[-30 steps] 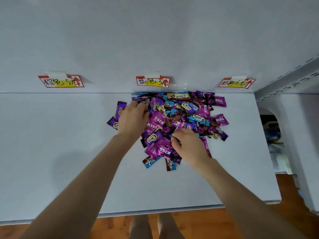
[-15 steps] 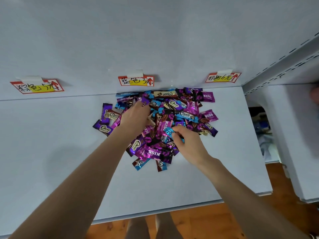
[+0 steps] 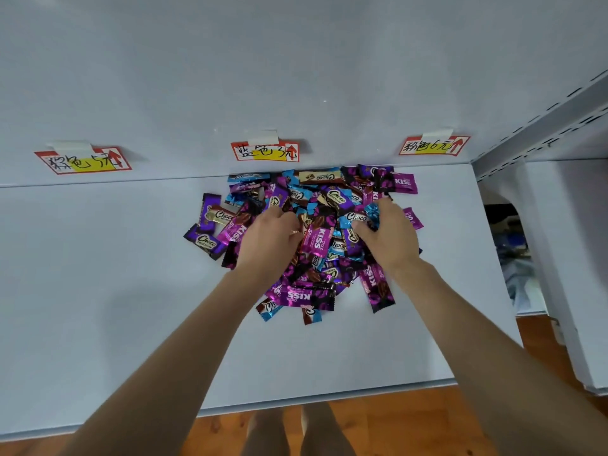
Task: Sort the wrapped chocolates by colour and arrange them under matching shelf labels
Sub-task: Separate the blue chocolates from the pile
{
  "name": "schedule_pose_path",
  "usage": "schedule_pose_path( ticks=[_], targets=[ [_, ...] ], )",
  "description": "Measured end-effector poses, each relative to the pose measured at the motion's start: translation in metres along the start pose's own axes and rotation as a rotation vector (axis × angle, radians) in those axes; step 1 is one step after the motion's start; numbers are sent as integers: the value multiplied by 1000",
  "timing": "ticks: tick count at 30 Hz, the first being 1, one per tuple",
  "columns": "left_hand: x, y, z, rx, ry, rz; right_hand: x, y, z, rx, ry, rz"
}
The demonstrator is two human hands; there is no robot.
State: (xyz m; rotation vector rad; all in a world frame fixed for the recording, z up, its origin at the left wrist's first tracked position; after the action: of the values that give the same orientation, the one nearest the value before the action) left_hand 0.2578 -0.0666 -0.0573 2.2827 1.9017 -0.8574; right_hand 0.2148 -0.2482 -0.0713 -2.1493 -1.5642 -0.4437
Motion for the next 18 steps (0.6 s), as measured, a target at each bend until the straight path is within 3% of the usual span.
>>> schedule_pose_path(
  ticks=[5,9,13,18],
  targets=[
    [-35,-6,30,62,-15,94,-8,2,-1,90,-45,-15],
    [-57,10,38,22,3,93,-23,-16,-9,58,113,18],
    [-73,28,50,99,107,136,-45,-37,-12,35,286,146],
    [-82,43,54,164,175,93,-52,-45,-14,28,388,170]
  ],
)
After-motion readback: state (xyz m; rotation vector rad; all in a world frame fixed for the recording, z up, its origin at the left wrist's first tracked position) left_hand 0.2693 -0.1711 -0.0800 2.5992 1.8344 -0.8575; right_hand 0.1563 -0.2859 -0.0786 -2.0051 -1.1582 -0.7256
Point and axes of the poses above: each hand's wrist, its own y-axis towards the middle knuckle, its own z-axis out of the palm, x = y × z, the point moved 7 cm from there along y, towards the middle knuckle, and after that the axes turned 11 degrees about -z, right-handed, at the moved point
